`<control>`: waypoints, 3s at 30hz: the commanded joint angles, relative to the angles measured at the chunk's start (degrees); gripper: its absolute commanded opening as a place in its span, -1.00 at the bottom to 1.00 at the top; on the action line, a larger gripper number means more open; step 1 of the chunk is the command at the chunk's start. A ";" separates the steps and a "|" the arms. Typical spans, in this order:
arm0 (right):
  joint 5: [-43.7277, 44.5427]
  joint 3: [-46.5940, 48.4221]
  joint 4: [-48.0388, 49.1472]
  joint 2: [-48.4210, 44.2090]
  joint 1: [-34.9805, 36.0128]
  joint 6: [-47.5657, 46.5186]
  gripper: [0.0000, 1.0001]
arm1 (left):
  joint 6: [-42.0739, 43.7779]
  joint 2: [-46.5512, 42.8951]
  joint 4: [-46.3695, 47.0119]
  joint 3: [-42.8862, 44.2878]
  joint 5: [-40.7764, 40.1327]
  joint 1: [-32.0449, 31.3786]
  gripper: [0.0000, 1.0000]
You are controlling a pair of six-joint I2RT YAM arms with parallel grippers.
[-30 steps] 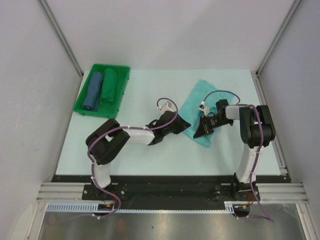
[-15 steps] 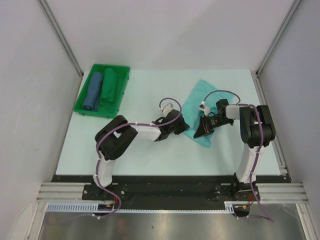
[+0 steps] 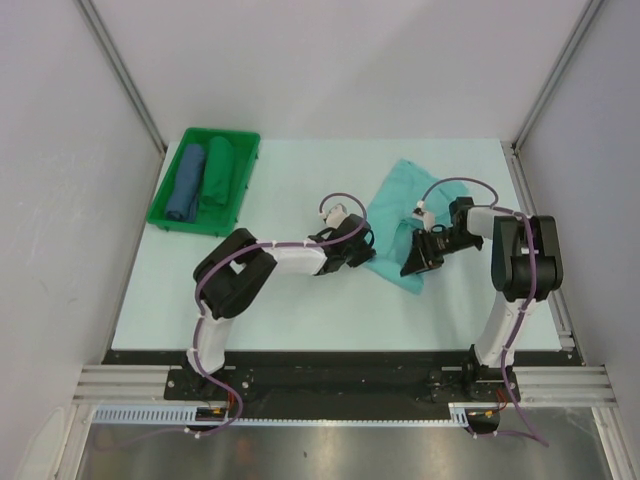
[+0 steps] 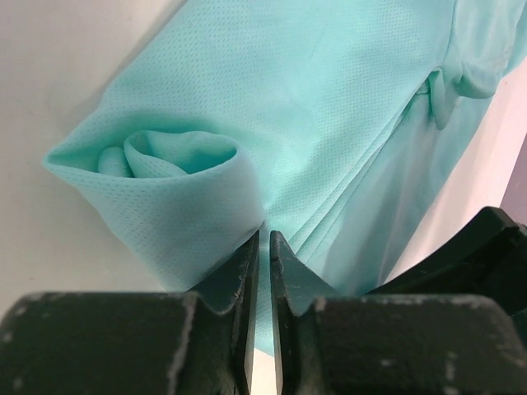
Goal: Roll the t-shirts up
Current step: Roll the T-shirt to the center of the board.
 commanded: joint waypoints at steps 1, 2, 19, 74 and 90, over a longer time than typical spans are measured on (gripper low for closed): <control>1.37 0.85 -6.39 -2.20 -1.95 -5.37 -0.12 | -0.91 0.98 -2.74 1.79 -1.43 0.54 -0.72; 1.37 0.85 -7.01 -2.11 -2.22 -5.90 -0.12 | -0.91 1.07 -2.74 1.71 -1.61 0.54 -0.73; 4.97 -0.55 -11.78 -0.79 -6.97 -13.38 -0.44 | -0.47 1.42 -5.90 3.02 -1.43 1.07 -0.72; 67.11 -31.05 36.75 -30.85 38.47 -11.97 0.23 | 0.23 2.30 -7.22 4.08 1.47 2.48 -0.71; 50.36 -29.74 27.44 -30.32 31.26 -14.69 -0.17 | 0.41 2.13 -7.49 5.13 1.73 2.92 -0.63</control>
